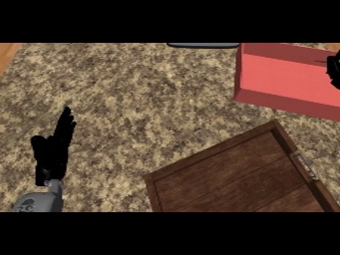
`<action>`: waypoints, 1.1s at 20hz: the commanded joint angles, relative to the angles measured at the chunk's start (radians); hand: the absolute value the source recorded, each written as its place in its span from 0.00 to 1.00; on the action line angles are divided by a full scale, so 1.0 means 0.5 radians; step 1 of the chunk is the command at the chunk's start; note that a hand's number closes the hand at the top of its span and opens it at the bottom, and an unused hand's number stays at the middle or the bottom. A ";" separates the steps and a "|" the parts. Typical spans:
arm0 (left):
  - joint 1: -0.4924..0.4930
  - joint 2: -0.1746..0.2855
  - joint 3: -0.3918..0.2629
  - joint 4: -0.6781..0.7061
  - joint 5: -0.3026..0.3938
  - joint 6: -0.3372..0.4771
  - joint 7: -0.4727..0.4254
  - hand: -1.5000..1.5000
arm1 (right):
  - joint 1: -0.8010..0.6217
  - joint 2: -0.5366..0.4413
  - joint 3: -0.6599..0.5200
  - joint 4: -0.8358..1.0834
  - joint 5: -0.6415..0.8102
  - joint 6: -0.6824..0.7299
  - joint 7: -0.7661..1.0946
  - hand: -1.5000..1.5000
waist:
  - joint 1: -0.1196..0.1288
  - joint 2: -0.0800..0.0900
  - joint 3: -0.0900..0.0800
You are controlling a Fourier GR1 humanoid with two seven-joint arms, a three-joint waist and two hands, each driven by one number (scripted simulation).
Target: Pick the pear from the tray and place it in the cardboard box
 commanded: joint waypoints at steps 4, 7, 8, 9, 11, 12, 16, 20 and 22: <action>-0.041 -0.032 -0.014 0.042 -0.028 0.013 0.000 0.50 | -0.374 0.051 0.007 0.953 0.187 -0.250 -0.510 1.00 | 0.011 0.007 0.001; -0.167 -0.003 0.006 0.060 -0.001 -0.019 0.085 0.50 | -0.470 0.111 0.129 1.208 0.467 -0.550 -0.539 1.00 | 0.045 0.024 0.002; -0.110 0.048 0.049 0.065 0.031 -0.068 0.047 0.50 | -0.509 0.106 0.088 1.359 0.462 -0.596 -0.611 1.00 | 0.044 0.021 0.002; -0.110 0.041 0.052 0.089 0.042 -0.082 0.001 0.50 | -0.632 0.129 -0.025 1.512 0.344 -0.530 -0.553 1.00 | 0.063 0.029 0.002; -0.130 -0.049 -0.015 0.100 -0.045 0.023 -0.023 0.50 | -0.658 0.163 -0.007 1.704 0.392 -0.569 -0.587 1.00 | 0.053 0.029 0.003; -0.165 -0.007 -0.008 0.036 -0.028 -0.003 0.099 0.50 | -0.675 0.185 -0.023 1.759 0.382 -0.552 -0.536 0.00 | 0.043 0.021 0.003; -0.087 -0.013 -0.014 0.012 -0.010 -0.038 0.041 0.50 | -0.752 0.102 -0.174 2.027 0.216 -0.396 -0.860 0.00 | 0.070 0.036 0.006; -0.048 0.009 0.009 -0.027 -0.007 -0.033 0.031 0.50 | -0.806 0.157 -0.317 2.122 0.059 -0.342 -1.024 0.00 | 0.054 0.025 0.006; -0.100 -0.055 -0.014 0.119 -0.043 0.002 -0.069 0.50 | -0.820 0.155 -0.391 2.138 -0.031 -0.280 -1.202 0.00 | 0.045 0.039 0.006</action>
